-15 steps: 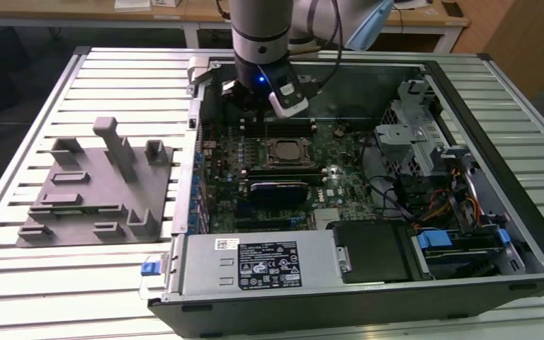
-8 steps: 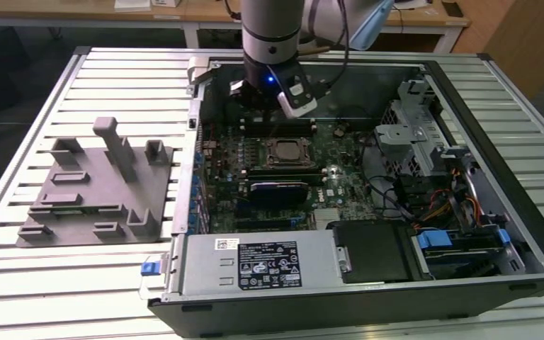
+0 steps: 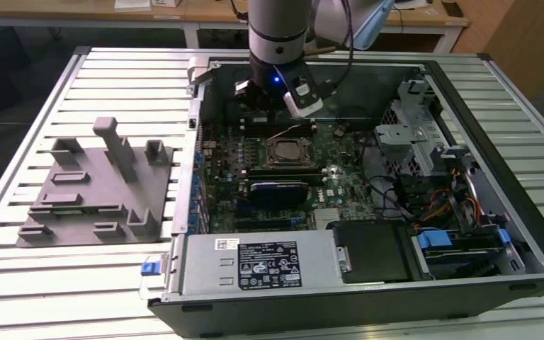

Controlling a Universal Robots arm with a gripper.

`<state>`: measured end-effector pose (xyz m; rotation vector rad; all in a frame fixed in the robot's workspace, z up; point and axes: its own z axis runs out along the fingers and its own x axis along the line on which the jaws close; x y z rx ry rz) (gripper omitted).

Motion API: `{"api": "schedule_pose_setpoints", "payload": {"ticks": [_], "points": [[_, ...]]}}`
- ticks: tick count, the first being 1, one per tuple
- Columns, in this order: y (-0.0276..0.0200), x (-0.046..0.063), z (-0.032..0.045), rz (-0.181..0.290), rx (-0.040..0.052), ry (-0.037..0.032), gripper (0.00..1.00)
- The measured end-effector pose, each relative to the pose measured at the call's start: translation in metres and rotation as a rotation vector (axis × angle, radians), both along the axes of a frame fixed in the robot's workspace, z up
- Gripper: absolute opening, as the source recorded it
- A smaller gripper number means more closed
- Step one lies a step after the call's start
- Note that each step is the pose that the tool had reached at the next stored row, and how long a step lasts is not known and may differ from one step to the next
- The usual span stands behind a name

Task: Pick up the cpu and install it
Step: 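Install the first cpu locking lever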

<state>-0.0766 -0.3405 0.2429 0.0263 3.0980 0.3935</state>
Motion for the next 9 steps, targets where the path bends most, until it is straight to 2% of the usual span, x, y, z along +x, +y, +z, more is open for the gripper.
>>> {"api": "schedule_pose_setpoints", "payload": {"ticks": [1, 3, 6, 9], "points": [[0.0001, 0.0001, -0.0002, -0.001, -0.0009, -0.0001, 0.11], [0.0001, 0.0001, -0.0004, -0.014, -0.0091, -0.002, 0.11], [0.0, 0.0, -0.0014, -0.043, -0.0233, -0.0145, 0.11], [0.0, 0.0, -0.0032, -0.065, -0.0278, -0.0252, 0.11]]}}
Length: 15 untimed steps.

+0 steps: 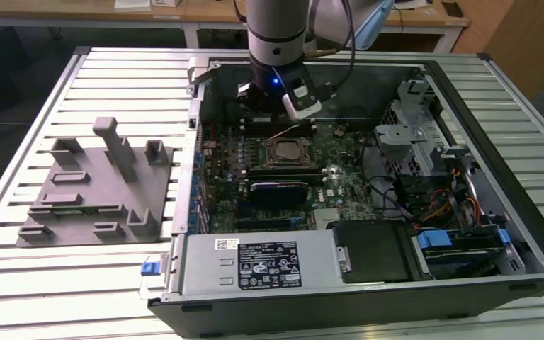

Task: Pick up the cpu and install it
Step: 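Install the first cpu locking lever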

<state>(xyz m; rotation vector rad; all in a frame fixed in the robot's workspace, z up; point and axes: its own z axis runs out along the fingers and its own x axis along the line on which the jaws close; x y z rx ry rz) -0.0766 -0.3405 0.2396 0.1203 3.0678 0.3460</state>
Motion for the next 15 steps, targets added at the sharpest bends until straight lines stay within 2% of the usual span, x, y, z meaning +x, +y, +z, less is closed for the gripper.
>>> {"api": "schedule_pose_setpoints", "payload": {"ticks": [6, 15], "points": [[0.0, 0.0, -0.0036, -0.023, -0.0015, -0.0276, 0.11], [0.0, 0.0001, -0.0088, -0.052, -0.0032, -0.074, 0.11]]}}
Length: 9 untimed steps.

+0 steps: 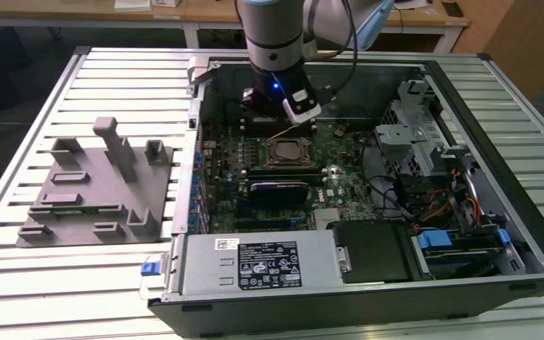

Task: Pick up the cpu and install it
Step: 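Install the first cpu locking lever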

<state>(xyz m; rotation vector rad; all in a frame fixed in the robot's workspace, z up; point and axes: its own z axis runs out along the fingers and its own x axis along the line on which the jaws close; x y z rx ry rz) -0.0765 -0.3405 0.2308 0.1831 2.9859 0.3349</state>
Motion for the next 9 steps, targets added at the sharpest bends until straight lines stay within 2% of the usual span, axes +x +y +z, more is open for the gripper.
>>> {"api": "schedule_pose_setpoints", "payload": {"ticks": [6, 9], "points": [[0.0, 0.0008, -0.0041, -0.016, -0.001, -0.0185, 0.11], [0.0, 0.0013, -0.0053, -0.028, -0.0048, -0.0218, 0.11]]}}
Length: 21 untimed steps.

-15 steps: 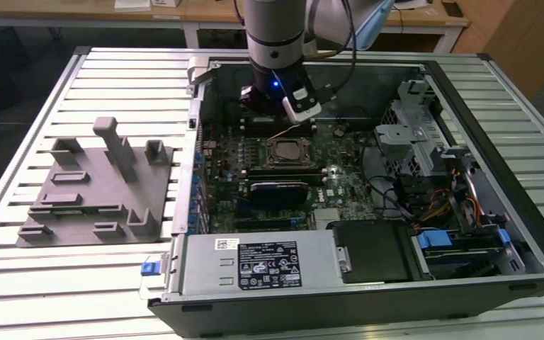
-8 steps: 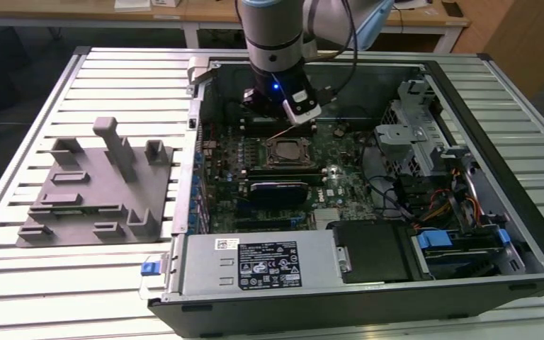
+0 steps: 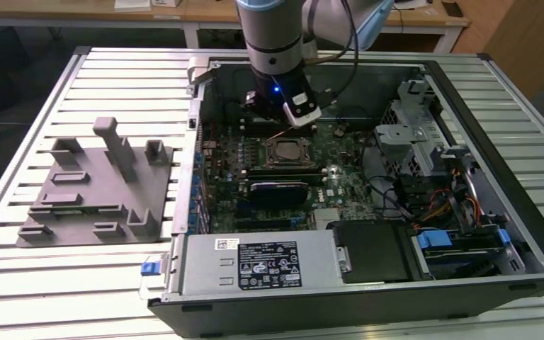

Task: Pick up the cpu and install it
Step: 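Install the first cpu locking lever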

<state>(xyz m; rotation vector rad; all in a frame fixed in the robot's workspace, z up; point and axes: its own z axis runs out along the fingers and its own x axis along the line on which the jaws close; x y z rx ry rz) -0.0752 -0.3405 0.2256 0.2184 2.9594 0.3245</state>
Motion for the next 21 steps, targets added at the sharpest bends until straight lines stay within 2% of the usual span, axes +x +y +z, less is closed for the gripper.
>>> {"api": "schedule_pose_setpoints", "payload": {"ticks": [6, 11, 17, 21], "points": [[0.0, 0.0017, -0.0017, -0.037, -0.0148, -0.0001, 0.11], [0.0009, 0.003, -0.004, -0.067, -0.0159, 0.0002, 0.11], [0.0065, 0.0034, -0.0061, -0.077, -0.0169, 0.0001, 0.11], [0.0077, 0.0034, -0.0084, -0.077, -0.0301, -0.0005, 0.11]]}}
